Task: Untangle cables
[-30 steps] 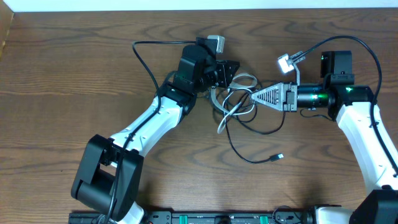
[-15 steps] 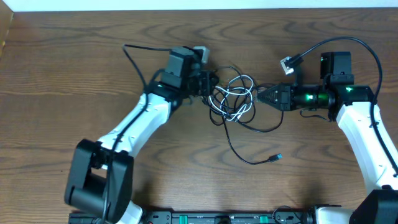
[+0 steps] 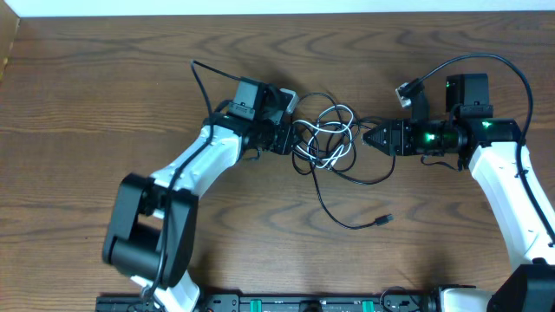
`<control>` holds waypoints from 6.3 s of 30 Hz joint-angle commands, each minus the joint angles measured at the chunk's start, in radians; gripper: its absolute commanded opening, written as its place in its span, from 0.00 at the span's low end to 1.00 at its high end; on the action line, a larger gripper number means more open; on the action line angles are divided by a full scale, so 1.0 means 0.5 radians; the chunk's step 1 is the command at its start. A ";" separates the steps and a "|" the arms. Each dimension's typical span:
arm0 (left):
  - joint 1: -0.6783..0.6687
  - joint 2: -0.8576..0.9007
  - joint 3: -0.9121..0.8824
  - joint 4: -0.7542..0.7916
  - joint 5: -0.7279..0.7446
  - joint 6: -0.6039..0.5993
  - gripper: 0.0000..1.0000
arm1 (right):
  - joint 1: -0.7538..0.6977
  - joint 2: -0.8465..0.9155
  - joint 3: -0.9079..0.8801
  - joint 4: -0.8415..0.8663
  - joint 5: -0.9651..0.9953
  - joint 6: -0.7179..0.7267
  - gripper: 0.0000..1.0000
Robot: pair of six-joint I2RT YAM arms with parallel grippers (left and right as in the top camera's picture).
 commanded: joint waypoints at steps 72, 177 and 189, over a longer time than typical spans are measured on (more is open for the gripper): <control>0.222 -1.148 0.037 -0.724 -0.688 -0.863 0.34 | 0.910 0.695 0.034 0.936 0.949 -0.008 0.17; -0.111 0.080 0.012 -0.107 0.617 0.670 0.71 | 0.360 -0.475 0.778 -0.293 0.644 -0.188 0.01; -0.266 0.015 0.008 0.025 -0.158 0.461 0.07 | 0.360 -0.475 0.778 -0.316 0.643 -0.188 0.02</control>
